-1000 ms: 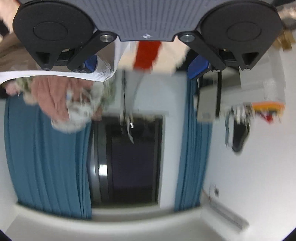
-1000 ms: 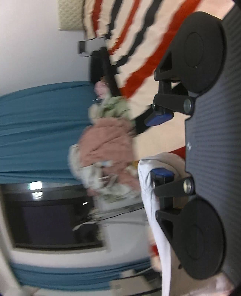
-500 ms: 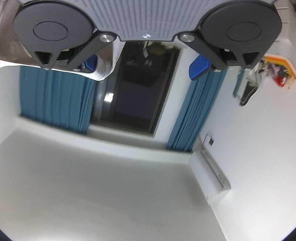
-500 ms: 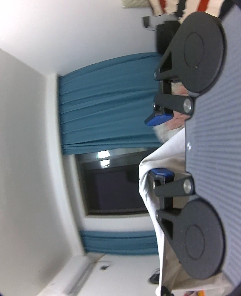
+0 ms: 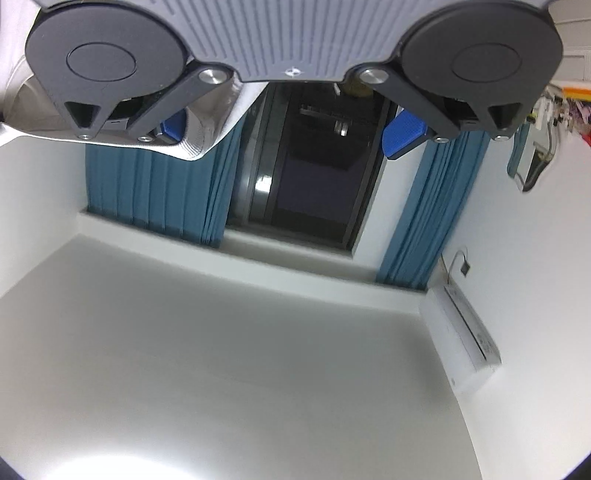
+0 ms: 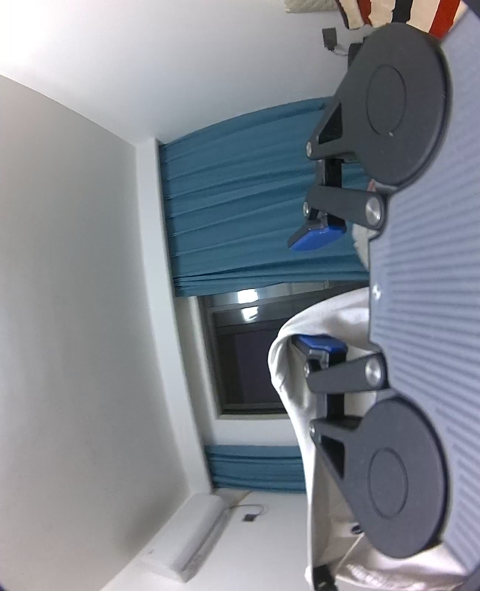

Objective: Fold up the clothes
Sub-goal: 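Lift the T-shirt high with both grippers to shake it open, then lower the T-shirt onto the bedspread with both grippers and release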

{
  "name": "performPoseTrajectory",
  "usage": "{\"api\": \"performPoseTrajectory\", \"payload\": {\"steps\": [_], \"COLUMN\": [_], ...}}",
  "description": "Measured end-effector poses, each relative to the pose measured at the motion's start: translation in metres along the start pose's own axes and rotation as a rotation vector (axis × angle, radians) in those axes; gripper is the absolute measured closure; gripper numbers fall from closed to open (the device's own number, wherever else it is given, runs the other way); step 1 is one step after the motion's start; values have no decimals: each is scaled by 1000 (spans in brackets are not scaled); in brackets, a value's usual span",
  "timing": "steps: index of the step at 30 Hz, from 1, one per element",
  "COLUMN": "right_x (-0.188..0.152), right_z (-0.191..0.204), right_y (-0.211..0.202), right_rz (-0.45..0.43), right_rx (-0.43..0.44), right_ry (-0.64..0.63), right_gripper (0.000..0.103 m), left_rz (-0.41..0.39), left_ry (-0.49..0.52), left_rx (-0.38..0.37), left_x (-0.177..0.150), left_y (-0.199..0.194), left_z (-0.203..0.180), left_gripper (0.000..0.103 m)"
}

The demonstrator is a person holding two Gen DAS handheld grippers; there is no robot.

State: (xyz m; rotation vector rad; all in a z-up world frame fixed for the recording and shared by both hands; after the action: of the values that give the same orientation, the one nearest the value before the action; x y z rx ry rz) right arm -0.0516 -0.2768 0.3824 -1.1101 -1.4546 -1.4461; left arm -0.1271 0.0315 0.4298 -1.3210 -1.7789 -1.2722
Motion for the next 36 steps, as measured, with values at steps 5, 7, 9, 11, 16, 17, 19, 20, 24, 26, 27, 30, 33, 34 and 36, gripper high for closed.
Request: {"api": "performPoseTrajectory", "payload": {"steps": [5, 7, 9, 11, 16, 17, 19, 20, 24, 26, 27, 30, 33, 34, 36], "right_x": [-68, -95, -122, -149, -247, -267, -314, -338, -442, -495, -522, -597, -641, -648, -657], "right_z": [2, 2, 3, 3, 13, 15, 18, 18, 18, 19, 19, 22, 27, 30, 36], "right_y": [54, 76, 97, 119, 217, 236, 278, 297, 358, 375, 383, 405, 421, 425, 434], "right_rz": [128, 179, 230, 281, 389, 407, 450, 477, 620, 700, 740, 869, 989, 1022, 1090], "right_rx": [4, 5, 7, 8, -3, -10, -28, -35, -42, -29, -23, 8, 56, 79, 150], "right_ry": [-9, -13, -17, -21, -39, -40, -35, -29, -23, -35, -40, -40, -46, -52, -75], "right_gripper": [52, 52, 52, 52, 52, 52, 52, 52, 52, 52, 53, 53, 53, 53, 53], "left_rz": [99, 125, 167, 220, 314, 306, 345, 370, 553, 644, 690, 823, 967, 1019, 1137], "left_ry": [31, 66, 89, 84, 98, 111, 150, 170, 211, 231, 241, 263, 317, 330, 348], "left_rx": [52, 82, 104, 121, 165, 145, 165, 176, 220, 242, 253, 280, 326, 341, 353], "left_x": [-92, -139, -181, -221, -318, -345, -396, -423, -532, -587, -614, -678, -722, -732, -747], "left_y": [46, 66, 94, 126, 228, 250, 290, 310, 362, 387, 400, 445, 480, 490, 512], "left_z": [22, 33, 46, 59, 101, 108, 122, 129, 164, 182, 191, 228, 252, 256, 262], "left_gripper": [0, 0, 0, 0, 0, 0, 0, 0, 1, 1, 1, 1, 2, 2, 2]}}
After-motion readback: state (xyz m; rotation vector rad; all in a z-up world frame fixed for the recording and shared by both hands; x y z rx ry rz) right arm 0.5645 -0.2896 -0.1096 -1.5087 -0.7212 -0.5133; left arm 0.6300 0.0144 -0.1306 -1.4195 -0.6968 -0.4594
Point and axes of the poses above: each gripper's, at about its wrist camera, not at the fingertips, and y roughly the way its jaws point, z to its left, x to its top, the point moved 1 cm from there along y, roughly the way its jaws point, and after that the axes turned 12 degrees about -y, right-handed, at the moved point
